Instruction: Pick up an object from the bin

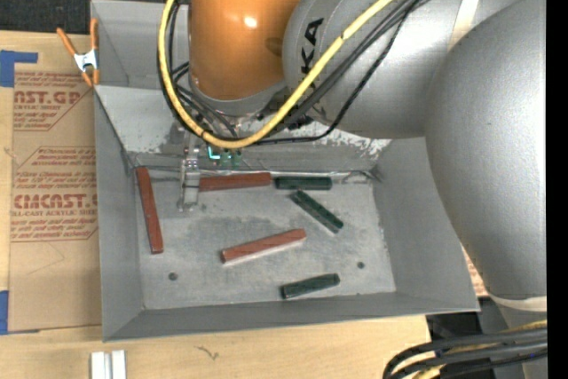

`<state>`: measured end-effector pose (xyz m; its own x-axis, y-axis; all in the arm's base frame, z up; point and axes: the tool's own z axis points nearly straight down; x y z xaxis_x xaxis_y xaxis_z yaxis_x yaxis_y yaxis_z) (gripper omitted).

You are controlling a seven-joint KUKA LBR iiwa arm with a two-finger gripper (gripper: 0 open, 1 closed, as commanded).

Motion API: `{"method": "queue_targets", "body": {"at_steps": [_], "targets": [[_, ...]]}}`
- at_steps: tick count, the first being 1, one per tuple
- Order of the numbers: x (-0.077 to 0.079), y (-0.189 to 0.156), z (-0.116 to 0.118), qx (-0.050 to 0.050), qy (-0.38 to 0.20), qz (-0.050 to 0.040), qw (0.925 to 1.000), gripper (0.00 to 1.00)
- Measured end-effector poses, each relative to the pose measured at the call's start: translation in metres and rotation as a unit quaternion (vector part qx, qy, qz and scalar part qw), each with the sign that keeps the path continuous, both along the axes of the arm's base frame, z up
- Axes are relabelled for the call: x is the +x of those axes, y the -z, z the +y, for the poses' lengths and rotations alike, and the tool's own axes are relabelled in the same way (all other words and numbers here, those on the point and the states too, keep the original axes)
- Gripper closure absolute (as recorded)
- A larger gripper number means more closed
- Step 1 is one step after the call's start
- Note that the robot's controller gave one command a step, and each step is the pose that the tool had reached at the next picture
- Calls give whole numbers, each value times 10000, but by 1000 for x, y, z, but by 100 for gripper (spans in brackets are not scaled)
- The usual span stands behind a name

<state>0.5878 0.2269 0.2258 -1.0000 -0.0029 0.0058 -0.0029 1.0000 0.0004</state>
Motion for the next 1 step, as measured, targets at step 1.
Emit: {"method": "queue_targets", "body": {"at_steps": [1], "targets": [[-33,158,-92,4,-1637,-7,9865,0]]}}
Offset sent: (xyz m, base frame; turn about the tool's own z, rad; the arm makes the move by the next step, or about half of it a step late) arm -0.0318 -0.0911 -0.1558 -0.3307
